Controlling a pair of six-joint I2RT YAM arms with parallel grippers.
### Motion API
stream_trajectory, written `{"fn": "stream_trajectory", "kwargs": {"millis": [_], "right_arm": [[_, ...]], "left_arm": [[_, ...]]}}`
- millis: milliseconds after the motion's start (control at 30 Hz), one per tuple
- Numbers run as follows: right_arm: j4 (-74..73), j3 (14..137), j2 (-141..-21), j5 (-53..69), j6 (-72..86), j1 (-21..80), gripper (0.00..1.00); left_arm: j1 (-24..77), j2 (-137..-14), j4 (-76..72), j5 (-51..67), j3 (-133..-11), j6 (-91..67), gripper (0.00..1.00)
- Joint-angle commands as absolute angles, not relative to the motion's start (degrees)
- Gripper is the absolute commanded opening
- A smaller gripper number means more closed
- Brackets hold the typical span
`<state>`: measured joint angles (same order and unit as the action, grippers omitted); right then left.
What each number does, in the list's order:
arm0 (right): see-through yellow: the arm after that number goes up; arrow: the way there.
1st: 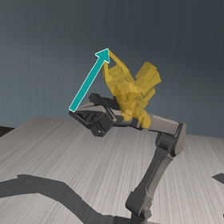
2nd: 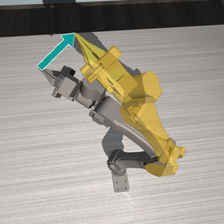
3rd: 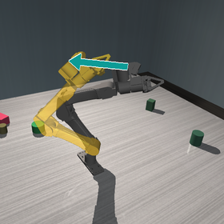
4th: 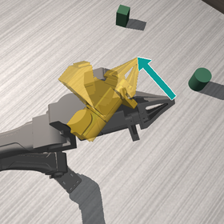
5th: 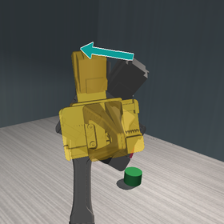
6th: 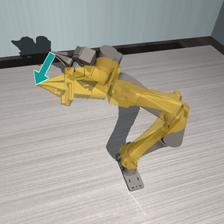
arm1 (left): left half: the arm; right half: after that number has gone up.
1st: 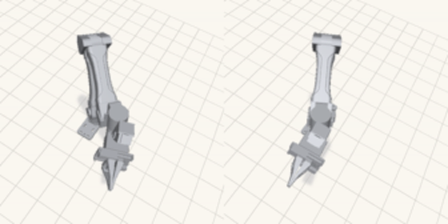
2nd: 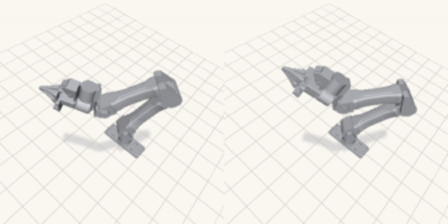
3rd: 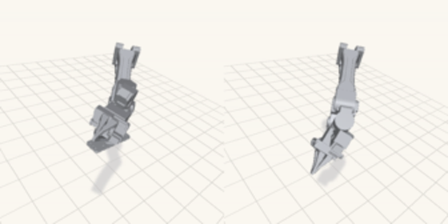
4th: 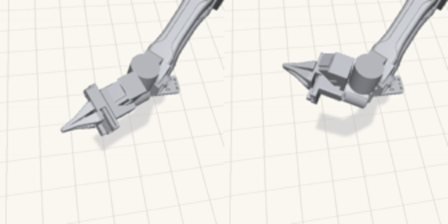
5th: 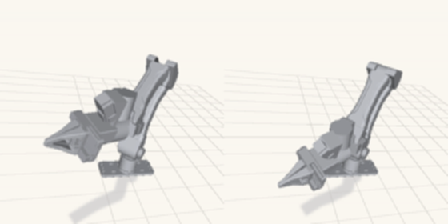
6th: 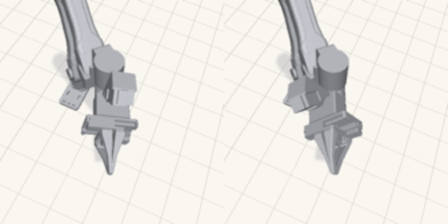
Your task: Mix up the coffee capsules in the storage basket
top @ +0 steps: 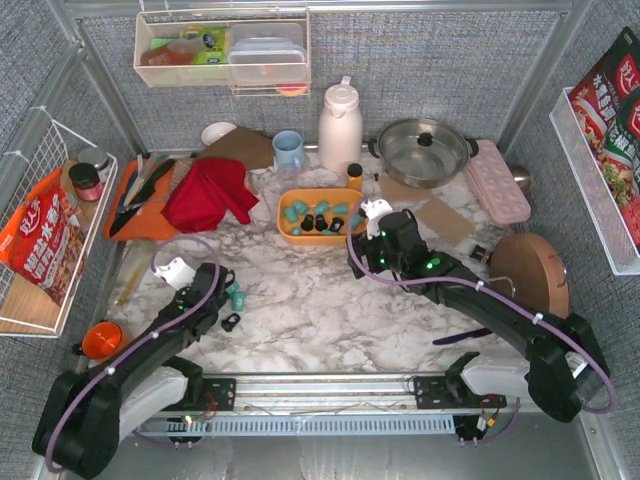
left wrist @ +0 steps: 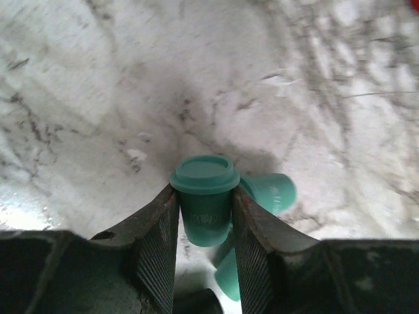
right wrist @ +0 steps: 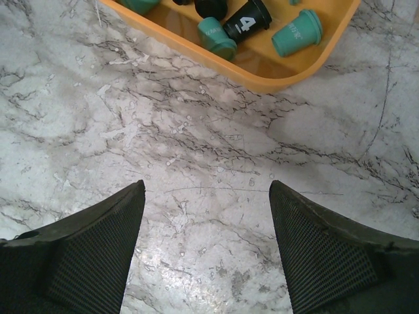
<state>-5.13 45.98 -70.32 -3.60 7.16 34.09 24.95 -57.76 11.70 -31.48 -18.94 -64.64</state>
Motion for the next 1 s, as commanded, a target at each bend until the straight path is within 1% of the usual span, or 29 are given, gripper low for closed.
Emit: {"fn": "stream_trajectory", "kwargs": {"millis": [0,233,333,400,500,633,800,967], "right_arm": [[-6.09,47.21,-69.56,-2.78,6.52,34.41,0.81],[-10.06,50.30,-68.66,-1.49,6.56,35.12,0.81],[-11.33,51.64,-68.69,-0.70,6.34,35.46,0.81],[-11.83,52.69,-69.01,-0.32,6.41,35.74,0.81],[-13.27,54.93,-69.86,-0.18,6.78,36.20,0.80],[-16.15,59.76,-71.03,0.10,7.32,37.25,0.78],[-17.46,62.67,-71.43,0.19,8.85,38.91,0.76],[-17.38,64.14,-70.72,0.61,13.23,39.88,0.74]], "left_arm": [[24.82,-50.64,5.16,-27.80,-17.70,-54.25,0.43],[24.87,-32.65,-5.35,-20.89,-14.58,-39.05,0.43],[24.86,-29.48,-17.31,-12.85,-11.54,-33.13,0.42],[24.79,-30.16,-30.01,-8.34,-8.25,-31.15,0.42],[24.93,-36.28,-49.22,-3.89,-5.35,-27.63,0.42],[25.32,-50.75,-57.21,5.50,-11.96,-18.73,0.43],[27.38,-67.24,-81.82,19.33,-13.57,-9.75,0.44],[31.59,-81.83,-94.39,28.37,-16.24,0.82,0.44]]}}
